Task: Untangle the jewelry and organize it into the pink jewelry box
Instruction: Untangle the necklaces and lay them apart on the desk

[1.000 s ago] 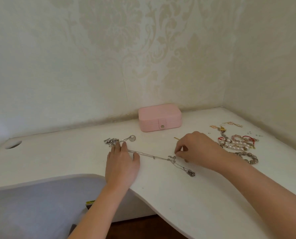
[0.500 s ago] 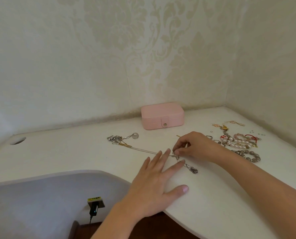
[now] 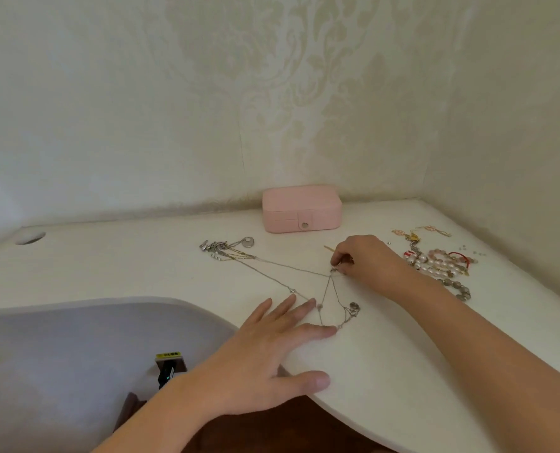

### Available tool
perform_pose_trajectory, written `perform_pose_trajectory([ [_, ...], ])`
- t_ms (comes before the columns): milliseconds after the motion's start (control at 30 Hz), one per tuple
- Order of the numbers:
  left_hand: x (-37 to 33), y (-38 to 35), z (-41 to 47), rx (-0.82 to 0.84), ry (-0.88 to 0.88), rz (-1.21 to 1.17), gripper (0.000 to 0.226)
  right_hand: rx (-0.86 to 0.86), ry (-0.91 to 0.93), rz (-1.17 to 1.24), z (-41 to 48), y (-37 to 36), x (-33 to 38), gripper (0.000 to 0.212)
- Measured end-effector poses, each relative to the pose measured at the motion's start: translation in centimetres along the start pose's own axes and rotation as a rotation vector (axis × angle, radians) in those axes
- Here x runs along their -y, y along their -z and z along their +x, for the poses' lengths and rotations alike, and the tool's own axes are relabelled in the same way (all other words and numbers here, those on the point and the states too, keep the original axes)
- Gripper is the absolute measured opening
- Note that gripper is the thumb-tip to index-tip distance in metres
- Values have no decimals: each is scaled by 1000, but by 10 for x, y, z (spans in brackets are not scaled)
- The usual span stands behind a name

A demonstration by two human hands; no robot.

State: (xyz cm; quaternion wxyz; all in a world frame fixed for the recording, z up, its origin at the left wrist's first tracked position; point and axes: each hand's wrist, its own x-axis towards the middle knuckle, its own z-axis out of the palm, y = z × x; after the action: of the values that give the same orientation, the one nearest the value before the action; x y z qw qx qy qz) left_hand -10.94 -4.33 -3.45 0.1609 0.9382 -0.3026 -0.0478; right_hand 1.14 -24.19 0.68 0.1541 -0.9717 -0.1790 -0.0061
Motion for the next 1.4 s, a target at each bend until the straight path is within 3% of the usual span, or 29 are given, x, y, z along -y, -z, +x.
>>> perform_pose_trajectory([
  [200,5,4,-11,-111,29,-326,26,-4,11,27,-3,0,-2,20],
  [267,7,5,-7,-190,68,-396,29,-17,16,67,-4,1,-3,17],
  [400,9,14,21,-405,148,-315,23,-11,-2,132,-6,3,-4,16],
  [467,10,19,39,-450,245,-272,33,19,-18,138,-7,5,-3,17],
  [567,6,17,60,-365,323,-231,46,55,-23,127,-7,6,-2,18],
  [667,1,2,66,-162,371,-28,60,85,1,91,-8,6,-3,17],
  [800,-3,-4,60,-36,425,129,75,94,25,43,-8,3,-5,15],
  [1000,-2,-3,48,6,438,169,79,-27,-4,-38,-1,0,-12,31],
  [1133,0,-3,44,25,421,171,79,-145,-41,-64,1,7,-18,30],
  [1300,8,-2,36,44,425,183,84,-299,-83,37,-1,15,-25,27],
  [1400,10,1,32,53,435,182,88,-348,-130,249,-2,22,-23,26],
])
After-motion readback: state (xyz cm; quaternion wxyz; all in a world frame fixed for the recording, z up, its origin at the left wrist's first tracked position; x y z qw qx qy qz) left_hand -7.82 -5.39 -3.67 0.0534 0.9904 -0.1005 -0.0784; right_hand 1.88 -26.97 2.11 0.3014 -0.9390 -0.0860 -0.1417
